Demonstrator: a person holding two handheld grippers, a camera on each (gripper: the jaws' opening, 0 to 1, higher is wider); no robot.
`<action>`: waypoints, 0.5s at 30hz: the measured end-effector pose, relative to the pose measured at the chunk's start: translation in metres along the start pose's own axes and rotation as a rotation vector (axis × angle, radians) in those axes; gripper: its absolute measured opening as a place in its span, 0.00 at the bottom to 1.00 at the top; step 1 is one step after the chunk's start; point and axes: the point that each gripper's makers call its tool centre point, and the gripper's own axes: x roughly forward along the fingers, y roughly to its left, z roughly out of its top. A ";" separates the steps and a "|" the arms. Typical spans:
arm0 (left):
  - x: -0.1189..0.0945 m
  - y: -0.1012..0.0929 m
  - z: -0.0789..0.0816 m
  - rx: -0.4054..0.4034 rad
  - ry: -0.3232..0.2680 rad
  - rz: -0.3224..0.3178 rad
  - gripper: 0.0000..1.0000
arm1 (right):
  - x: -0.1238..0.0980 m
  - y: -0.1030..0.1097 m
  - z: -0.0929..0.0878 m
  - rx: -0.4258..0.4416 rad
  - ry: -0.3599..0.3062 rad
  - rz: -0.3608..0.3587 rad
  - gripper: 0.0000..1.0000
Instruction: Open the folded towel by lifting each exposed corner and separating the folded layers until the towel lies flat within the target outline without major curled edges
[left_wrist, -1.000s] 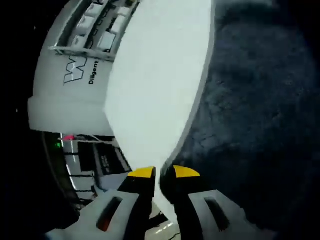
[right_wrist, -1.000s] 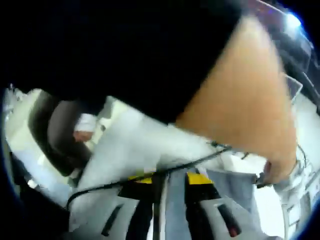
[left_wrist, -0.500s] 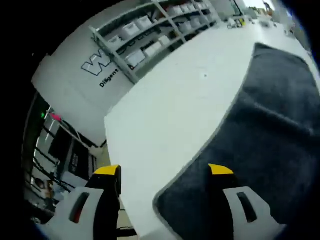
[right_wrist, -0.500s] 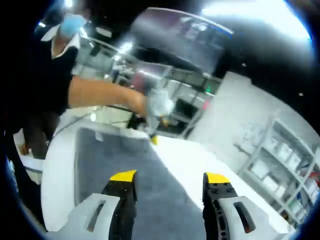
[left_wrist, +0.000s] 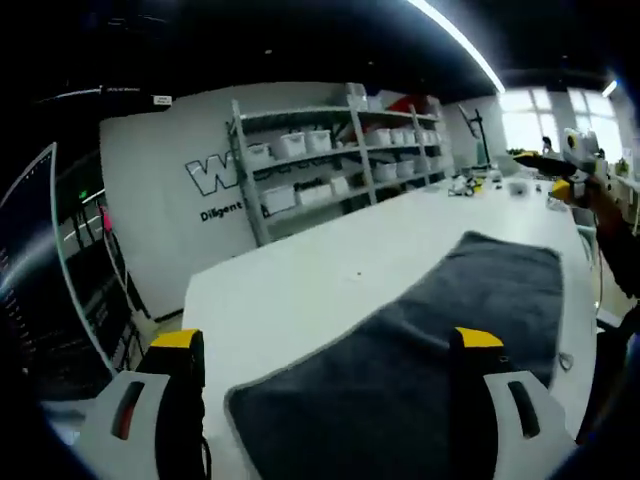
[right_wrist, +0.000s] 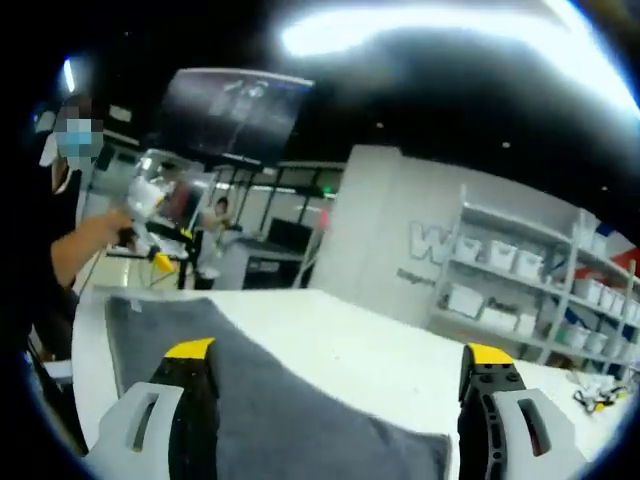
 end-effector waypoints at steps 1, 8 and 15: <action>-0.009 -0.002 -0.005 -0.014 -0.017 0.016 1.00 | -0.008 -0.005 -0.003 0.003 0.002 -0.009 1.00; -0.037 0.005 -0.046 -0.026 0.018 0.090 1.00 | -0.059 -0.028 -0.024 0.027 -0.004 -0.080 1.00; -0.054 -0.009 -0.057 -0.075 -0.005 0.105 1.00 | -0.101 -0.044 -0.056 0.052 0.031 -0.132 1.00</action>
